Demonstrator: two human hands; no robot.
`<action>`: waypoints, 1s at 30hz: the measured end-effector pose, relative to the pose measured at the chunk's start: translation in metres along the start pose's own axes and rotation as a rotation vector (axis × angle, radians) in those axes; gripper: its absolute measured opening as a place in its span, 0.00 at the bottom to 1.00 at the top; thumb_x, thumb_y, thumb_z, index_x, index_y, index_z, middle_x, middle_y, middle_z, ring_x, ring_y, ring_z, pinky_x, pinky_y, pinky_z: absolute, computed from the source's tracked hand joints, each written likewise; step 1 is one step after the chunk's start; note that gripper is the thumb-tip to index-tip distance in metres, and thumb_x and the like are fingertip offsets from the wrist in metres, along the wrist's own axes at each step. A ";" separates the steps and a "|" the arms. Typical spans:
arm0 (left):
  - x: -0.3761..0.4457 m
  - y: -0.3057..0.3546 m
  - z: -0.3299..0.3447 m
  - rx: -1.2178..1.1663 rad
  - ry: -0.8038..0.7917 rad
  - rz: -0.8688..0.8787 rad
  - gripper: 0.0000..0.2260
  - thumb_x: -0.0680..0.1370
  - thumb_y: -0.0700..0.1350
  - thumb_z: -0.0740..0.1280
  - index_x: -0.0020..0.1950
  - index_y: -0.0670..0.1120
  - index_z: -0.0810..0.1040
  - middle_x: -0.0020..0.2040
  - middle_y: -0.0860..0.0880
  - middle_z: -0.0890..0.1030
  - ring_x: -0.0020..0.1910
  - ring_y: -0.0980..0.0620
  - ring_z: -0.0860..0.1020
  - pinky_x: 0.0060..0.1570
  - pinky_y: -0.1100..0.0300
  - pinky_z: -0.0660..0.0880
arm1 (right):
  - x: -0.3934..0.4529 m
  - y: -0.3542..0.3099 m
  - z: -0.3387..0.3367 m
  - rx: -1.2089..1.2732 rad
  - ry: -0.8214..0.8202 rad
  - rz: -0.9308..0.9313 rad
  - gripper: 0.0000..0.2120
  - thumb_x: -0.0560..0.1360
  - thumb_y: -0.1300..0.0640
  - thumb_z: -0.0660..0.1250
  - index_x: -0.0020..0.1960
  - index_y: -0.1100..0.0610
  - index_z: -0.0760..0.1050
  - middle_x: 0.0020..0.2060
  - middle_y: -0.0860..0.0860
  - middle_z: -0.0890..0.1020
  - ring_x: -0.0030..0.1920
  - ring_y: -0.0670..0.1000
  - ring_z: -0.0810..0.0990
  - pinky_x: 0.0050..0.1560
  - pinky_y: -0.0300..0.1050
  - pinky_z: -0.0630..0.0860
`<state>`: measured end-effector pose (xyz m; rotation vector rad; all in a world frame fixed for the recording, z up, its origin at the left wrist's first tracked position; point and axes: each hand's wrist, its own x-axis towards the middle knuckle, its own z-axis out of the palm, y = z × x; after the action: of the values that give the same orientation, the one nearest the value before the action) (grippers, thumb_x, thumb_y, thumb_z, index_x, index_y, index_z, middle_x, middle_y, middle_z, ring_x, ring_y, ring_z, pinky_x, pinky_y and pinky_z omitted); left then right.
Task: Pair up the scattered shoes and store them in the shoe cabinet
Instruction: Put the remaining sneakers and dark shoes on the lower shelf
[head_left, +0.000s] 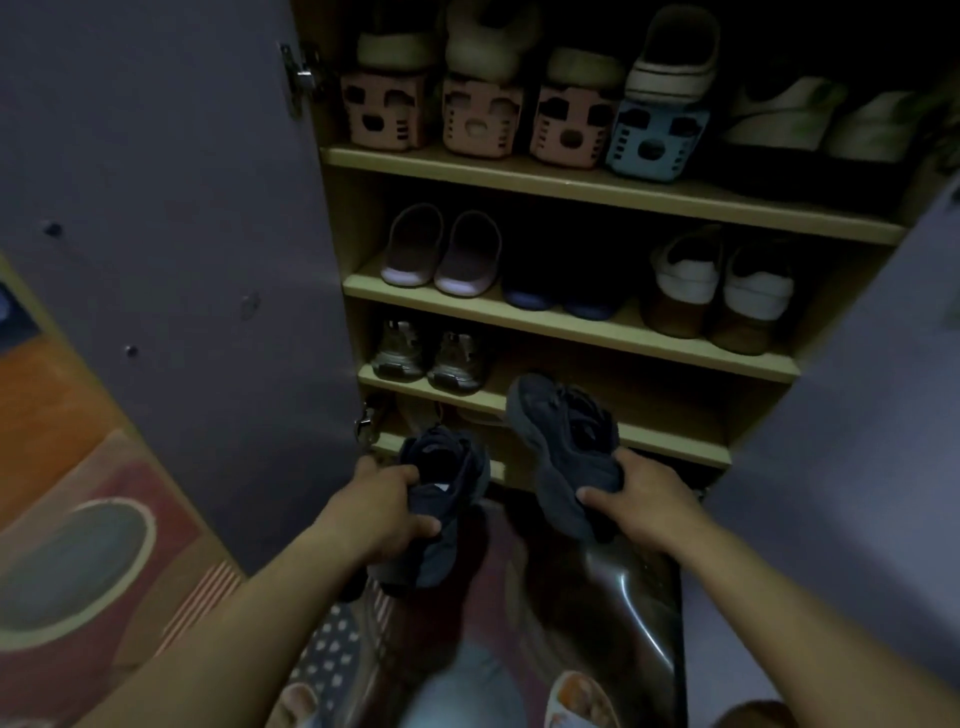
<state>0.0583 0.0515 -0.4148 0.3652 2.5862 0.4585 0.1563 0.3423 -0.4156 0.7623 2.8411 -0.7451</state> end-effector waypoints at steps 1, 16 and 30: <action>0.002 0.000 0.001 0.018 0.009 -0.001 0.27 0.74 0.59 0.73 0.70 0.54 0.70 0.68 0.45 0.61 0.60 0.43 0.75 0.63 0.52 0.73 | 0.005 0.000 0.003 -0.031 0.047 -0.002 0.22 0.72 0.38 0.71 0.60 0.48 0.73 0.55 0.51 0.81 0.55 0.55 0.80 0.49 0.47 0.77; 0.039 -0.047 -0.004 -0.022 0.241 0.022 0.19 0.72 0.62 0.72 0.59 0.60 0.71 0.52 0.53 0.61 0.42 0.54 0.74 0.41 0.58 0.72 | 0.149 -0.018 0.024 -0.070 0.324 0.263 0.21 0.79 0.44 0.64 0.66 0.54 0.64 0.62 0.61 0.71 0.58 0.65 0.76 0.46 0.51 0.69; 0.035 0.022 -0.002 -0.172 0.282 0.234 0.15 0.70 0.62 0.74 0.46 0.61 0.70 0.54 0.55 0.67 0.51 0.52 0.75 0.52 0.55 0.75 | 0.126 -0.006 0.016 0.138 -0.007 0.316 0.30 0.77 0.55 0.65 0.75 0.62 0.60 0.66 0.62 0.73 0.63 0.62 0.76 0.57 0.51 0.75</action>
<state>0.0314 0.0823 -0.4190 0.5829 2.7570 0.8646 0.0441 0.3859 -0.4550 1.1889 2.5899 -0.8928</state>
